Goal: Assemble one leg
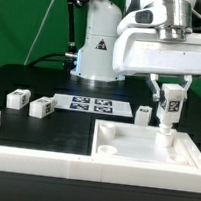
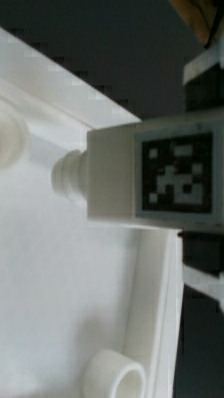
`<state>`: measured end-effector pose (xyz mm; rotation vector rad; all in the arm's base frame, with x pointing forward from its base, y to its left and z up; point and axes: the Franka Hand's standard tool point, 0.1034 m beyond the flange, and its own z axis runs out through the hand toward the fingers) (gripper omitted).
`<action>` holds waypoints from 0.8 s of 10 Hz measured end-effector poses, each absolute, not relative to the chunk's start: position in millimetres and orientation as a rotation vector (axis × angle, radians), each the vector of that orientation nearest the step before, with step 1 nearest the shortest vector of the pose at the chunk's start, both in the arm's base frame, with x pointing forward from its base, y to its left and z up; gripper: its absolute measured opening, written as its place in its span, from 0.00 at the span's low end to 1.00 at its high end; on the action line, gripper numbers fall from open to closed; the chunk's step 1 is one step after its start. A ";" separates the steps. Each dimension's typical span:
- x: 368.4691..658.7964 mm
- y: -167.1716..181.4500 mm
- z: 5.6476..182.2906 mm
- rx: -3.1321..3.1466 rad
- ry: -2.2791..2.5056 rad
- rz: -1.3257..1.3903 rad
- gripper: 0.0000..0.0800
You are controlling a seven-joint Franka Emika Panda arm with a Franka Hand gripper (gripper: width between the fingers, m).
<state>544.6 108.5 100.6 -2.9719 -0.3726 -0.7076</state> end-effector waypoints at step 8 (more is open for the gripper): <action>574.9 117.1 94.7 -2.958 -0.419 -0.721 0.36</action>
Offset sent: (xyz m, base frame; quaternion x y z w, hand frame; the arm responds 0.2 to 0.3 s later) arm 0.0000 0.0000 0.0000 0.0000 0.0000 0.0000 1.0000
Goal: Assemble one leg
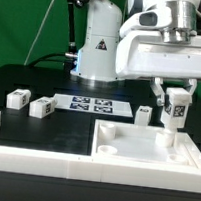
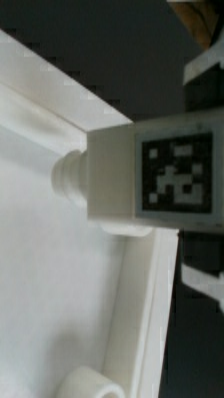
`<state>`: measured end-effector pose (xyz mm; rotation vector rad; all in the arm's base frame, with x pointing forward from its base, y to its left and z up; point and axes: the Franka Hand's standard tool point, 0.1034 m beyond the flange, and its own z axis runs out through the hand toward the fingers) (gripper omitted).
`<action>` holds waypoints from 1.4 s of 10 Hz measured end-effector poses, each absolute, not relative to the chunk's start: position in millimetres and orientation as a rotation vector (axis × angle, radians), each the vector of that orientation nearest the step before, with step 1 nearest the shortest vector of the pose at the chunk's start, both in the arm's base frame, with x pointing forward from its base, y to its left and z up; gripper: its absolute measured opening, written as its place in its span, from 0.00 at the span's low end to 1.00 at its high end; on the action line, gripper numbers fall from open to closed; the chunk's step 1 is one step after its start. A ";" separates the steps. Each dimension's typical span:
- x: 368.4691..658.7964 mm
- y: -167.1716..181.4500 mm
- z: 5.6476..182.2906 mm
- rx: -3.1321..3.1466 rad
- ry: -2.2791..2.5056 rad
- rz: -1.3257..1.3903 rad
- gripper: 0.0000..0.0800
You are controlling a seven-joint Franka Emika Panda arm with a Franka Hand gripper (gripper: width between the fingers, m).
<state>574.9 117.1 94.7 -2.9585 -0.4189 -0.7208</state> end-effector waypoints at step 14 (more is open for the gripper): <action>599.7 119.2 81.3 -2.962 -0.450 -0.666 0.36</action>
Offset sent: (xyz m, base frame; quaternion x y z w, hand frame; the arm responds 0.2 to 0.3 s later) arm 0.0000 0.0000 0.0000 0.0000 0.0000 0.0000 1.0000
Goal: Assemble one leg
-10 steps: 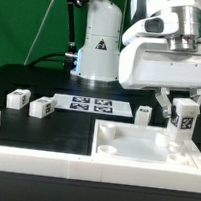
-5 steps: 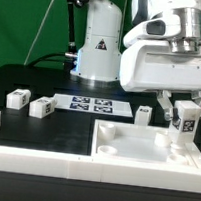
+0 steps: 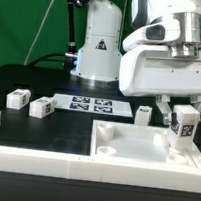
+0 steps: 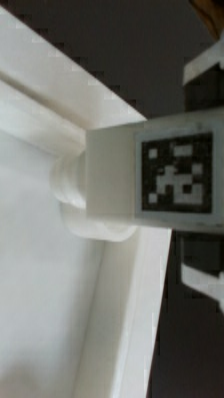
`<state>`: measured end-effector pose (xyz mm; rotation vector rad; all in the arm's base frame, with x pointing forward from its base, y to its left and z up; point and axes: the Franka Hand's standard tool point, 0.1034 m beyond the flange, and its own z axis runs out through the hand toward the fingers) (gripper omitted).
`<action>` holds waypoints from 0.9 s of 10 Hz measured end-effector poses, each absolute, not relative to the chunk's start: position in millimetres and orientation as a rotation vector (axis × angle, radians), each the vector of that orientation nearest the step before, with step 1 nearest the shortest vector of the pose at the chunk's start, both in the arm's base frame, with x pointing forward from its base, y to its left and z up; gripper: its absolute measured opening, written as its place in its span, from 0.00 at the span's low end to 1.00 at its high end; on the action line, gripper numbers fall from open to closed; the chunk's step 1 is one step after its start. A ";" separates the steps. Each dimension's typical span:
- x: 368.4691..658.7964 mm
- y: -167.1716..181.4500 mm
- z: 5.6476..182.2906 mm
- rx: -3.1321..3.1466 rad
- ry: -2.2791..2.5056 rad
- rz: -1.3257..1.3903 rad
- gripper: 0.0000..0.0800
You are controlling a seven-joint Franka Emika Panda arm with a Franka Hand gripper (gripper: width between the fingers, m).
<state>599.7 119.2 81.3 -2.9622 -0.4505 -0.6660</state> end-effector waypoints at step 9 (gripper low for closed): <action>609.9 121.7 91.6 -2.956 -0.453 -0.686 0.36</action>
Offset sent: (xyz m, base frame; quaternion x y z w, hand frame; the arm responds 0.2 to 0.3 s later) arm -0.0119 -0.0031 0.0120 -0.0015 -0.0062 0.0128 0.9999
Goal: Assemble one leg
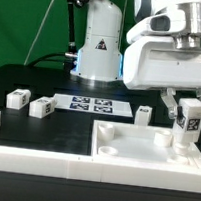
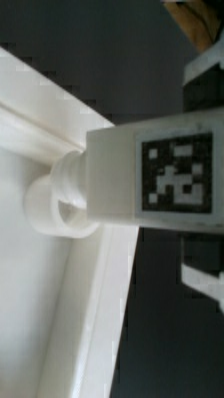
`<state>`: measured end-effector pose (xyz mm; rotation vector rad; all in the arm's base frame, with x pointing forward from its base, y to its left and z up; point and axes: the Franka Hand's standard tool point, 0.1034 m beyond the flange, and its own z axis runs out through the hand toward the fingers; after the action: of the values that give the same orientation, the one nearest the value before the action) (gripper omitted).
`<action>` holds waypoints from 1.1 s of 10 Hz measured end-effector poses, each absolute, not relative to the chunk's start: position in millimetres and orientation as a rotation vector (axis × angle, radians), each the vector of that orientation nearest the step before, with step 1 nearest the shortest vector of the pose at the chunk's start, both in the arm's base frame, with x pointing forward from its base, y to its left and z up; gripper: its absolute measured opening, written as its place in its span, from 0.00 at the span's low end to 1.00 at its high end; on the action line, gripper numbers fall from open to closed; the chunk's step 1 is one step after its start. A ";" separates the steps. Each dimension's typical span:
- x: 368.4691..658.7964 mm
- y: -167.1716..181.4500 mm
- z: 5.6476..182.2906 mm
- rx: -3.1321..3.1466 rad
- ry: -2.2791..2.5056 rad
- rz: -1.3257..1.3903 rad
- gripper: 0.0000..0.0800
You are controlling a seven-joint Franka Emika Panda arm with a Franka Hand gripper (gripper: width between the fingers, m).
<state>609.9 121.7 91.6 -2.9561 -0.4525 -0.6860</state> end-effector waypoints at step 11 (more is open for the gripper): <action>613.6 116.8 71.5 -2.942 -0.432 -0.792 0.36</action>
Offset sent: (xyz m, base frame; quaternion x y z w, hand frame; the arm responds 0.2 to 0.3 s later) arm 0.0020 -0.0004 -0.0046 0.0016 0.0047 -0.0032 1.0000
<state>613.6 116.8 71.5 -2.9415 -0.4317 -0.7923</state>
